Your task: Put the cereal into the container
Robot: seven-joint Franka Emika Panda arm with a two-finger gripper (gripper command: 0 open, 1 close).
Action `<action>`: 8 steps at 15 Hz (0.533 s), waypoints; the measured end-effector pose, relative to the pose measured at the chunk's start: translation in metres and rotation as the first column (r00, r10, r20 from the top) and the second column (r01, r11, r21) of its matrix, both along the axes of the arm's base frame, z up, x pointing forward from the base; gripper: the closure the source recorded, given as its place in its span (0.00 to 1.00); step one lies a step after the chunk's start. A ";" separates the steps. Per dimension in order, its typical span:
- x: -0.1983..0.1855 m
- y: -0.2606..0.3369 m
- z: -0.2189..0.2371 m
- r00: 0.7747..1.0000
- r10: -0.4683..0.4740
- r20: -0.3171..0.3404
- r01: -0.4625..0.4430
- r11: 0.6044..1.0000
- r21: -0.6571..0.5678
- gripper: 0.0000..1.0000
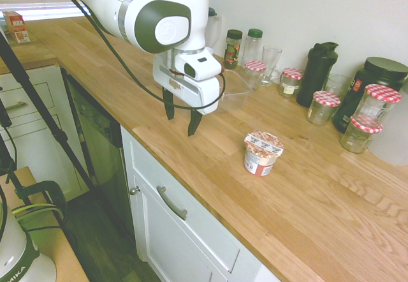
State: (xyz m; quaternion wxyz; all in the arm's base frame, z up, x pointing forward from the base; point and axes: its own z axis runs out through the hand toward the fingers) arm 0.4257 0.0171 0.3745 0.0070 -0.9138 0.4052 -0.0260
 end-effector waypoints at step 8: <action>0.004 -0.046 0.001 0.985 -0.139 0.097 0.138 0.990 0.018 0.00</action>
